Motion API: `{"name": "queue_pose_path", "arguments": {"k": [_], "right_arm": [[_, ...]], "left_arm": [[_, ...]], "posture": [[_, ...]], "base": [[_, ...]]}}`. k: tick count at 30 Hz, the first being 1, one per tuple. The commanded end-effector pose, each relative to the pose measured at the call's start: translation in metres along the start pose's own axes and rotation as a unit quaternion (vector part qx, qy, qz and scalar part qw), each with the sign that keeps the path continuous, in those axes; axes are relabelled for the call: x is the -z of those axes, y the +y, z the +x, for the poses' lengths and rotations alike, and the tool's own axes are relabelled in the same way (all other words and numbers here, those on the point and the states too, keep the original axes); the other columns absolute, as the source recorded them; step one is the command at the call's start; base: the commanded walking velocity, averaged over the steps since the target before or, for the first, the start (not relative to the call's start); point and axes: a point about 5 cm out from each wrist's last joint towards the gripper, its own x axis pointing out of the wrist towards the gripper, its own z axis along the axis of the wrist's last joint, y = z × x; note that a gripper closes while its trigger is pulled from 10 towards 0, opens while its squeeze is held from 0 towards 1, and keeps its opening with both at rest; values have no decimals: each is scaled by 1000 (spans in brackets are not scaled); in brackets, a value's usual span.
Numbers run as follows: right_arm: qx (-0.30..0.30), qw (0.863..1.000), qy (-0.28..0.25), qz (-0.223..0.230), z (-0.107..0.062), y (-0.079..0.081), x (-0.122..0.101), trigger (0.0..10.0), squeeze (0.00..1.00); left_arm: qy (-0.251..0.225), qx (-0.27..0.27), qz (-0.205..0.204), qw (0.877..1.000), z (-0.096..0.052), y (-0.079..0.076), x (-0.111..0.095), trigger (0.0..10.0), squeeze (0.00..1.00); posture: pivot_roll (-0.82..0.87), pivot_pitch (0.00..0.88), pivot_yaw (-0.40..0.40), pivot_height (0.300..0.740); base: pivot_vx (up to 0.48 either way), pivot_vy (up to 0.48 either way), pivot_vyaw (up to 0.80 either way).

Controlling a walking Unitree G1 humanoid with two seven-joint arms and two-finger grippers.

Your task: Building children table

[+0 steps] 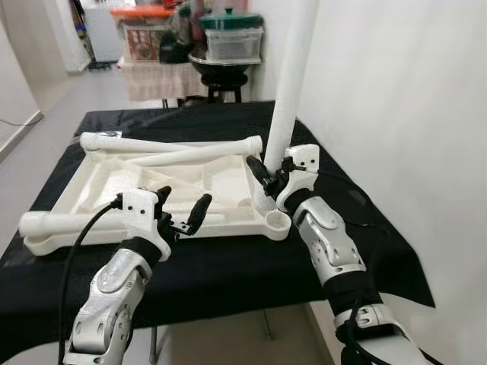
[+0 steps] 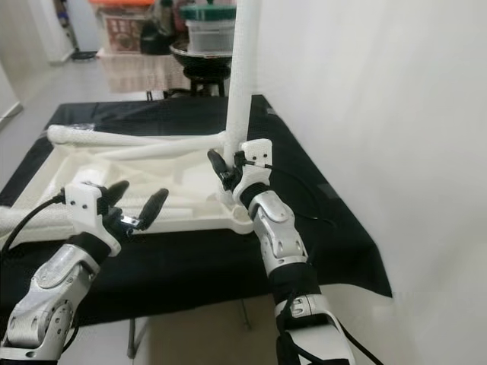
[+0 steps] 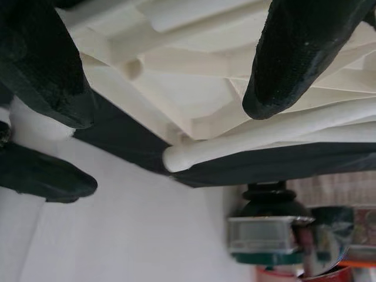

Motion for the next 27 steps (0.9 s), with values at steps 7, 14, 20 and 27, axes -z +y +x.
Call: {"name": "queue_pose_path", "arguments": {"k": [7,14,20,27], "right_arm": [[-40,999,-10,-14,-5,8,-2,10000,0],[-66,998,2,-15,-8,15,4,10000,0],[-79,997,12,-23,-10,19,7,10000,0],[-142,989,33,-11,-21,24,14,10000,0]], "left_arm": [[17,35,10,999,-4,-14,7,10000,0],[26,39,22,999,-8,-16,11,10000,0],[37,46,19,998,-12,-18,14,10000,0],[70,103,7,992,-23,-34,23,10000,0]], "posture": [[12,0,3,740],[21,0,-1,740],[23,0,-2,740],[25,0,-2,740]], "base": [[129,0,0],[0,0,264],[0,-80,0],[0,-206,0]]}}
